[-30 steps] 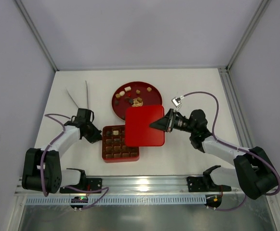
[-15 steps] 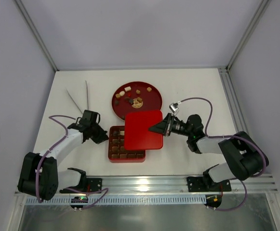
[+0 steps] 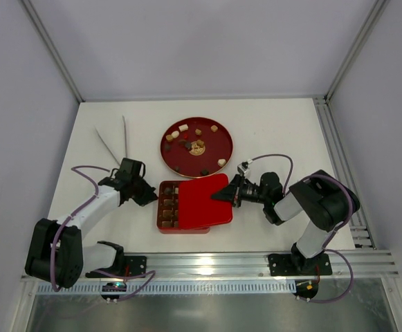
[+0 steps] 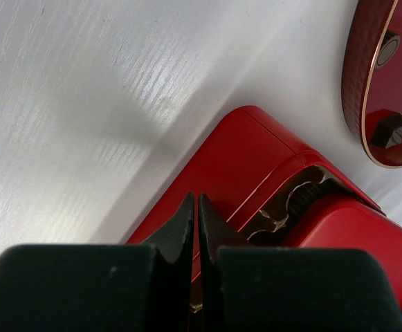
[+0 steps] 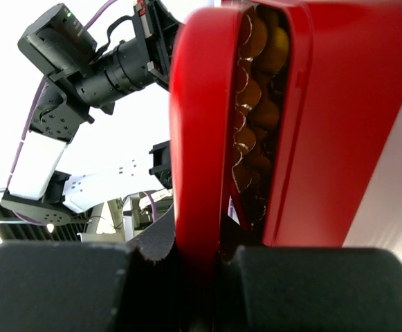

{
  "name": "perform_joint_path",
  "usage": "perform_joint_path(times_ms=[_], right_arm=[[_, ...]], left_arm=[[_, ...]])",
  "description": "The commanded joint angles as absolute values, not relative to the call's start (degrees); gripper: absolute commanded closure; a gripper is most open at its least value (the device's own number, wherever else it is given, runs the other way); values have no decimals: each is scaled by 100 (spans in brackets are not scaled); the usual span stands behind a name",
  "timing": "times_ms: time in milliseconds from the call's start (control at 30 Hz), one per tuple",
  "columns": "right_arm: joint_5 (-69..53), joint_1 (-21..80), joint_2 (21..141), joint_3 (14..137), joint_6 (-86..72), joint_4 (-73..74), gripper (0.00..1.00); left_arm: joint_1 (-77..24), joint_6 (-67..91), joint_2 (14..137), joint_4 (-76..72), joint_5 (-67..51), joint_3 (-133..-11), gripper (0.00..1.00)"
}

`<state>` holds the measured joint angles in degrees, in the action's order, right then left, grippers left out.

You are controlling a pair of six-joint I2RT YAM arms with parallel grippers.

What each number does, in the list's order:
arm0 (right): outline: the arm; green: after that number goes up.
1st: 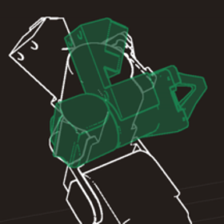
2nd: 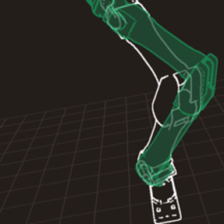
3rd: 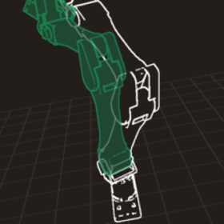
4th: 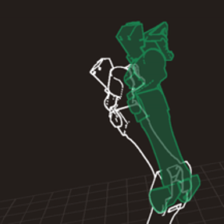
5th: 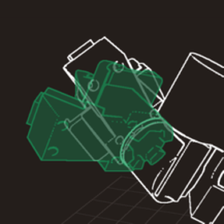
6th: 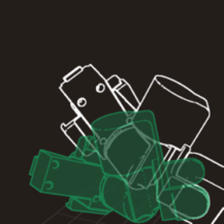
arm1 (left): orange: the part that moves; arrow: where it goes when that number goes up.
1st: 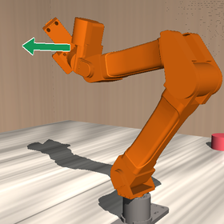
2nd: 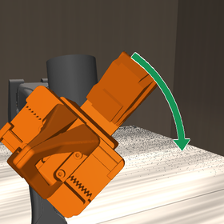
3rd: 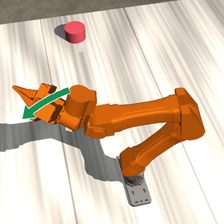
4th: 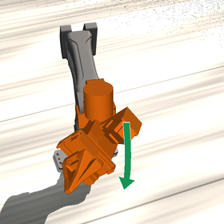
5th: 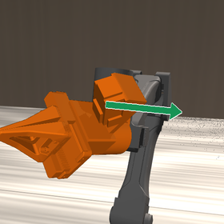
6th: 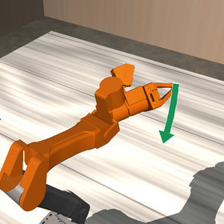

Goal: Pack the chocolate

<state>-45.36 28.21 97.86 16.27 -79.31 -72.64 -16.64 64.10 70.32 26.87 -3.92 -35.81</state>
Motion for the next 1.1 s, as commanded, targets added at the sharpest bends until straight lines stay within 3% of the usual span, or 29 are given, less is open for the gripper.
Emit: perform_joint_path(times_ms=[0,467,1067], right_arm=[[-4465,2865,9817,1617,-7910,-9360,96],[-4412,2874,9255,1661,-7954,-9299,96],[-3797,3507,9887,2478,-7770,-9211,96]], left_arm=[[-1679,6407,6926,2522,-360,-3674,100],[-1687,6346,6926,2549,-352,-3709,100],[-1687,6293,6864,2593,-413,-3744,100]])
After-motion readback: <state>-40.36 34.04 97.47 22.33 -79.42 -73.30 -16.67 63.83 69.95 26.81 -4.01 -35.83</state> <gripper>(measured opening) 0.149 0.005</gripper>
